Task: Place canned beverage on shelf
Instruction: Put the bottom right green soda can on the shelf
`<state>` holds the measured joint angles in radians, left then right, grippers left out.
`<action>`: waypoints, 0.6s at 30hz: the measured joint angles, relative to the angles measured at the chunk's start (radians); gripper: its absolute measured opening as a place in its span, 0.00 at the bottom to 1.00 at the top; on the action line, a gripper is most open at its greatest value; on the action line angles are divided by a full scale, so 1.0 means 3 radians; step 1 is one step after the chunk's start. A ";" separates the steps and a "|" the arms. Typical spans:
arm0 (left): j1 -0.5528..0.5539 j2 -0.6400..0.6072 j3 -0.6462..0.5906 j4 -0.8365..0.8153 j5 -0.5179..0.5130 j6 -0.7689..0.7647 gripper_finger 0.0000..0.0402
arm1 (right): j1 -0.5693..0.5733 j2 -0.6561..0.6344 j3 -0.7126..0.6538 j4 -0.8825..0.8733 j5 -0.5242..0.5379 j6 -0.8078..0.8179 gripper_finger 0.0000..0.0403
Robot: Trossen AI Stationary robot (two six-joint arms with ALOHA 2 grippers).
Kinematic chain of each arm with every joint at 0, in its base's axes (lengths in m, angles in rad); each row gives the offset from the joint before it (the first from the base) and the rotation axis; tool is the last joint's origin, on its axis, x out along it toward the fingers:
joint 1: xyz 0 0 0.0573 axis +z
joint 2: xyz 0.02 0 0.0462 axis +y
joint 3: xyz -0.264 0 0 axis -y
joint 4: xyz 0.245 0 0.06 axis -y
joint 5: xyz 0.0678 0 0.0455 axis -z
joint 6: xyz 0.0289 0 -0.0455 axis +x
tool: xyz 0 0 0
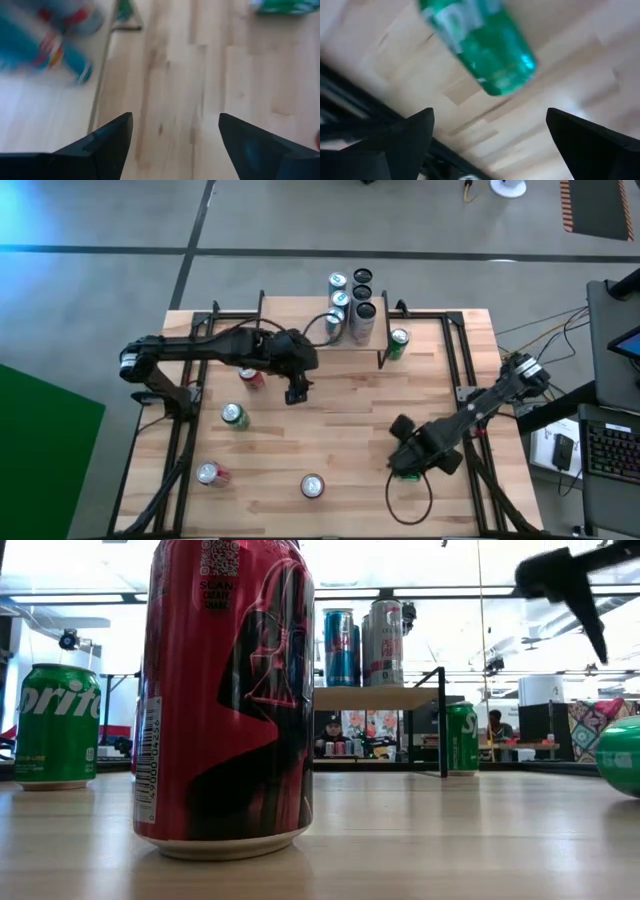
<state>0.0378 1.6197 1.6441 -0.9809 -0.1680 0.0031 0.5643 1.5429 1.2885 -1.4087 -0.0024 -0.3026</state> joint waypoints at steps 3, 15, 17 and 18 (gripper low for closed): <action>-0.0050 -0.0144 -0.0217 -0.0037 -0.0198 -0.0353 0.68 | -0.0053 0.0194 -0.0079 0.0134 -0.0065 -0.0445 0.93; -0.0528 -0.0965 -0.1697 0.0597 -0.0434 -0.1840 0.65 | -0.0263 0.0338 -0.0617 0.1533 -0.0362 -0.0794 0.93; -0.0606 -0.1049 -0.1789 0.0617 -0.0446 -0.2052 0.65 | -0.0244 0.0374 -0.0764 0.1694 -0.0316 -0.0595 0.93; -0.0640 -0.1078 -0.1813 0.0619 -0.0457 -0.2122 0.65 | -0.0245 0.0404 -0.0837 0.1744 -0.0294 -0.0437 0.93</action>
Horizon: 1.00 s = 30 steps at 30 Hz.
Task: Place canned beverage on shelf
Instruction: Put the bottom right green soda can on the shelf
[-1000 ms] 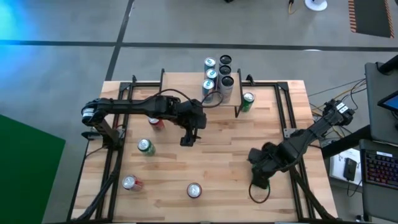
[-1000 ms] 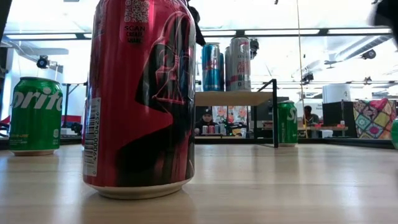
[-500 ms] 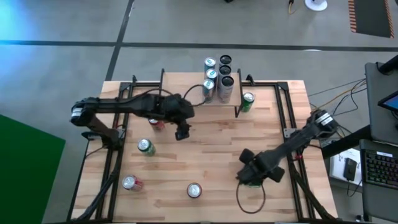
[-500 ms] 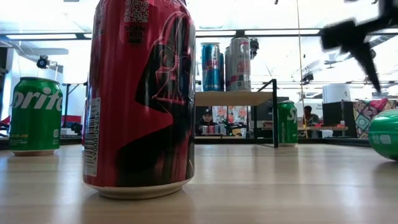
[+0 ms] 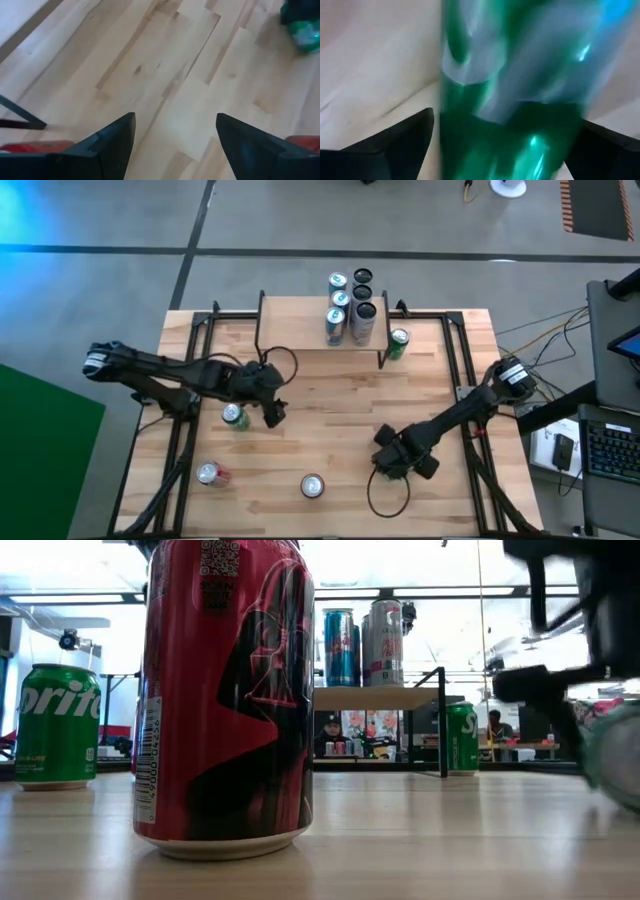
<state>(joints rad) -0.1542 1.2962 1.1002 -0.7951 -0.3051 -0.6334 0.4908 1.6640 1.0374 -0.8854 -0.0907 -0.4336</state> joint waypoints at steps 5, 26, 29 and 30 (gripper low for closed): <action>-0.0091 -0.0067 0.0009 -0.0002 -0.0089 -0.0106 0.65 | -0.0058 0.0049 -0.0140 0.0243 0.0209 0.0931 0.84; 0.0312 -0.0002 0.0392 0.1288 -0.0194 0.0284 0.68 | -0.0541 -0.0664 0.0183 0.0721 0.3833 0.4136 0.74; 0.0377 0.0074 0.0405 0.1564 -0.0061 0.0348 0.70 | -0.0567 -0.0590 0.0281 0.0727 0.4177 0.4190 0.74; 0.0380 0.0096 0.0421 0.1655 -0.0061 0.0409 0.71 | -0.0573 -0.0557 0.0330 0.0727 0.4266 0.4189 0.74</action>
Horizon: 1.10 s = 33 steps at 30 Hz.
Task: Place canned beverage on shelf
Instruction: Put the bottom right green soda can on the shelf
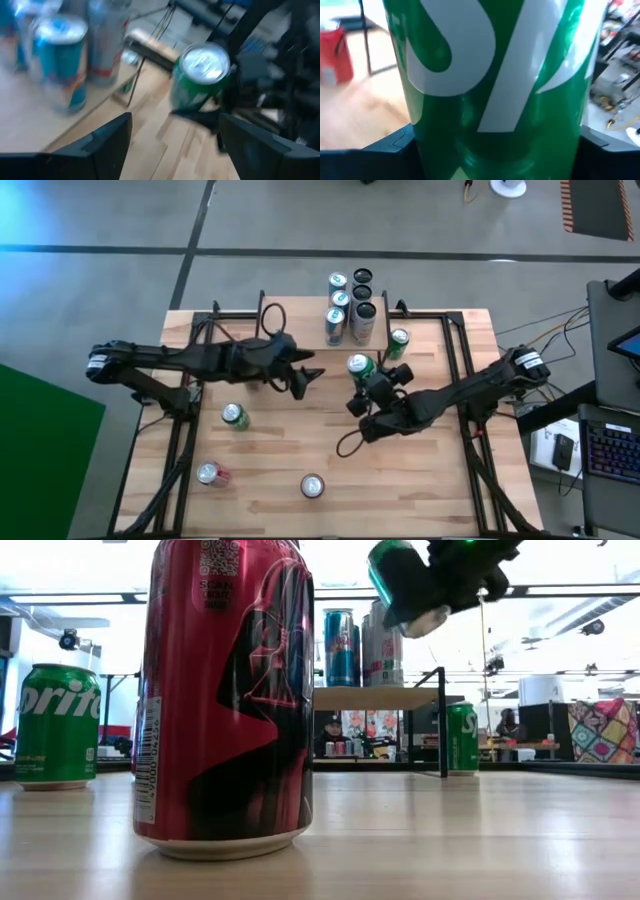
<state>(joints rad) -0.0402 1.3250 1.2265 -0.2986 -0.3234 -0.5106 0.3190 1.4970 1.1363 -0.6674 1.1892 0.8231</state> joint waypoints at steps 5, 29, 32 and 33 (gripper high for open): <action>-0.0003 0.0096 0.0082 0.0264 -0.0013 0.0253 0.71 | -0.0025 0.0145 0.0287 0.0017 0.0083 -0.0171 0.74; -0.0006 0.0803 0.0658 0.0502 0.0173 0.0870 0.87 | -0.0025 0.0229 0.0765 0.0227 0.0049 -0.0947 0.75; -0.0006 0.0789 0.0662 0.0507 0.0160 0.0889 0.78 | -0.0025 0.0222 0.0765 0.0250 0.0045 -0.0946 0.75; -0.0006 0.0780 0.0662 0.0501 0.0151 0.0891 0.76 | -0.0025 0.0222 0.0765 0.0256 0.0035 -0.0948 0.75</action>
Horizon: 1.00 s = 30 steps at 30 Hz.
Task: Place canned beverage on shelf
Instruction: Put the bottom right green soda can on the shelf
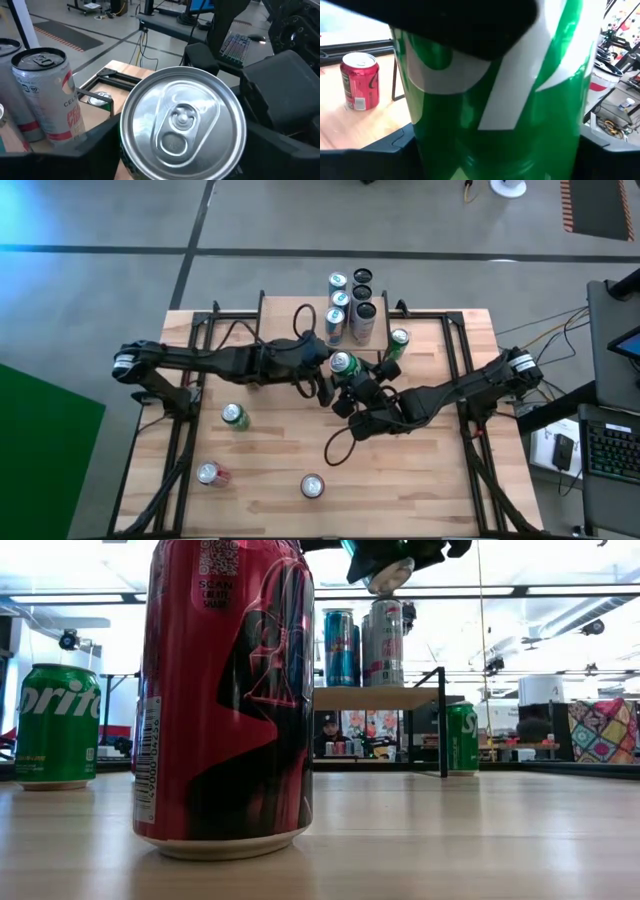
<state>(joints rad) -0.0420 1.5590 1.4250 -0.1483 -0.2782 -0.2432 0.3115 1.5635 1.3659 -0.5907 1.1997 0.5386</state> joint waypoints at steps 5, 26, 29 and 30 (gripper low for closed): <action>0.0015 -0.0020 0.0017 -0.0094 0.0000 0.0024 0.72 | -0.0007 0.0000 0.0000 0.0015 -0.0107 0.0011 0.76; 0.0907 -0.0109 0.0970 -0.2360 0.0440 0.1489 0.73 | -0.0207 -0.0275 0.0000 -0.0971 -0.2690 0.1755 0.86; 0.1343 -0.0062 0.0958 -0.2359 0.0852 0.1798 0.73 | -0.0188 -0.0407 0.0000 -0.0981 -0.2679 0.1868 0.86; 0.1482 -0.0031 0.0958 -0.2348 0.1006 0.1955 0.73 | -0.0183 -0.0448 0.0000 -0.0984 -0.2658 0.1886 0.86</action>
<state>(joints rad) 0.4024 1.5498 1.7123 -0.8527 0.0236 0.3433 0.2567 1.4291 1.3659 -0.8860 0.4024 1.1043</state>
